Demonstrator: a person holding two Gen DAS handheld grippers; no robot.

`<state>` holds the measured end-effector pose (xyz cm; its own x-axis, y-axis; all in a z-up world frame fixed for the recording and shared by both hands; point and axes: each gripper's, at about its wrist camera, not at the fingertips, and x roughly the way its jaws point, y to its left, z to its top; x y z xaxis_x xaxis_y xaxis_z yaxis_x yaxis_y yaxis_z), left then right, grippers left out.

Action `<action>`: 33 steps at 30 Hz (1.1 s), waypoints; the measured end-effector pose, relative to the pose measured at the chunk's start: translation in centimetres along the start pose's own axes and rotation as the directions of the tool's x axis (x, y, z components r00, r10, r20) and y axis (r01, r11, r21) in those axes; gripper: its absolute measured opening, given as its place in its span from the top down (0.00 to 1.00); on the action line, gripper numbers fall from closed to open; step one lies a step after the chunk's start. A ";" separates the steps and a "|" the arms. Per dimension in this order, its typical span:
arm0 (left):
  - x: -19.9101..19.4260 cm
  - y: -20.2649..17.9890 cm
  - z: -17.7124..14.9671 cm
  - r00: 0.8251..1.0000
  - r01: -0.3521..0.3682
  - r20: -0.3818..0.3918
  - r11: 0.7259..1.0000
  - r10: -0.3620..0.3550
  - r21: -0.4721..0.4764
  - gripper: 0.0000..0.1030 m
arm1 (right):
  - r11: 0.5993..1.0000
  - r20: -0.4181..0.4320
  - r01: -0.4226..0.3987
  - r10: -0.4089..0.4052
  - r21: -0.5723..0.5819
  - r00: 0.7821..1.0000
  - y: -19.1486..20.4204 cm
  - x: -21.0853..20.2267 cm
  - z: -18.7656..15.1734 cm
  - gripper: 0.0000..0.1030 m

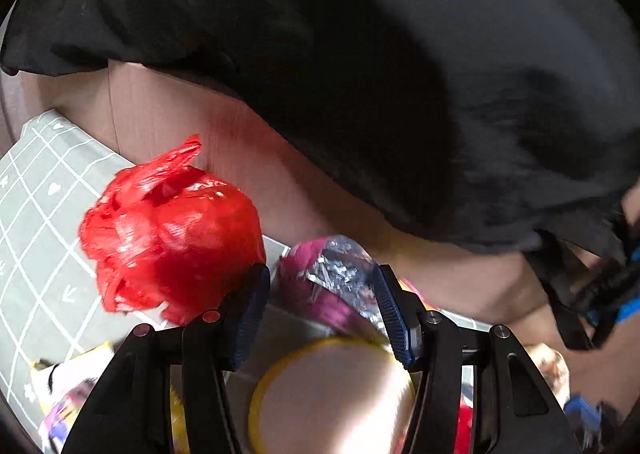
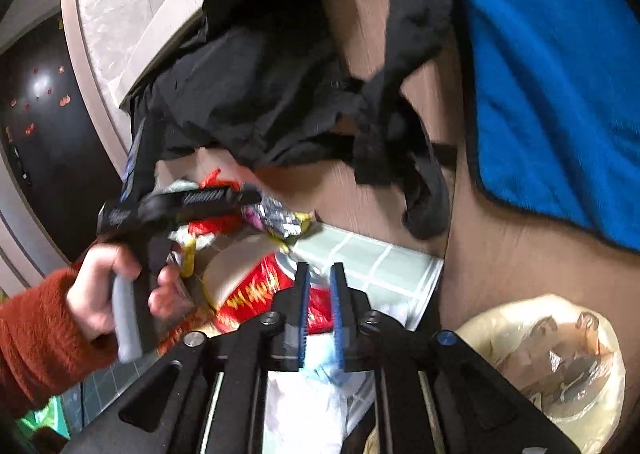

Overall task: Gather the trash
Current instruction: 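Grasp the pink candy wrapper with the left gripper while the right gripper grasps the white plastic bag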

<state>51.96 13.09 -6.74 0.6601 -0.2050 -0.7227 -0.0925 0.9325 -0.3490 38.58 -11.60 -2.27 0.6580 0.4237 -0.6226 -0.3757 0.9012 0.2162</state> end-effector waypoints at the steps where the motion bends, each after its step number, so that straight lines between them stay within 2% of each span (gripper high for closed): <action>1: 0.5 -0.2 0.1 1.000 -0.003 -0.009 1.000 0.003 -0.003 0.47 | 1.000 0.004 0.007 -0.007 -0.012 1.000 0.0 -0.2 -0.3 0.78; 5: 1.9 -0.8 0.4 1.000 -0.015 -0.028 1.000 0.015 -0.012 0.48 | 1.000 0.013 0.005 -0.005 -0.013 1.000 -0.3 -0.9 -1.1 0.75; 6: 2.0 -0.9 0.4 1.000 -0.025 -0.019 1.000 0.025 -0.014 0.49 | 1.000 0.012 0.000 0.000 -0.005 1.000 -0.5 -1.1 -1.3 0.70; 8: 2.1 -1.0 0.5 0.999 -0.044 -0.001 0.999 0.044 -0.007 0.56 | 1.000 0.004 -0.001 0.001 0.010 1.000 -0.7 -1.0 -1.6 0.63; 9: 2.1 -1.0 0.5 0.999 -0.054 0.003 0.999 0.054 0.002 0.64 | 1.000 0.003 -0.001 0.001 0.016 1.000 -0.7 -1.0 -1.8 0.62; 13: 0.5 -0.8 0.1 0.997 -0.068 0.032 0.997 0.067 0.043 0.71 | 1.000 -0.002 -0.013 0.013 0.016 1.000 -0.4 -1.3 -2.7 0.62; 16: -3.2 -0.2 -0.5 0.996 -0.037 0.078 0.998 0.033 0.052 0.71 | 1.000 -0.020 -0.006 0.006 -0.002 1.000 0.2 -1.0 -3.5 0.62; 20: -8.8 0.4 -1.8 0.990 -0.036 0.141 0.994 0.021 0.103 0.71 | 1.000 -0.050 0.021 -0.022 -0.022 0.998 0.7 0.2 -4.4 0.62; 25: -14.4 0.1 -4.7 0.983 -0.039 0.185 0.987 0.010 0.158 0.71 | 0.987 -0.032 0.164 -0.163 0.006 0.986 0.1 1.6 -4.5 0.62; 29: -18.3 2.0 -7.4 0.979 -0.047 0.205 0.983 0.010 0.179 0.71 | 0.988 -0.055 0.102 -0.096 0.119 0.994 -1.1 2.1 -4.6 0.62; 33: -20.1 3.4 -9.6 0.977 -0.056 0.212 0.979 0.013 0.198 0.71 | 0.990 -0.099 0.097 -0.087 0.099 0.991 0.1 3.0 -5.5 0.60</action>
<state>31.24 17.49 0.88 0.8017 -0.1256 -0.5843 0.0204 0.9829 -0.1832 36.98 -10.75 -8.24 0.6204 0.3321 -0.7105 -0.2437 0.9427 0.2279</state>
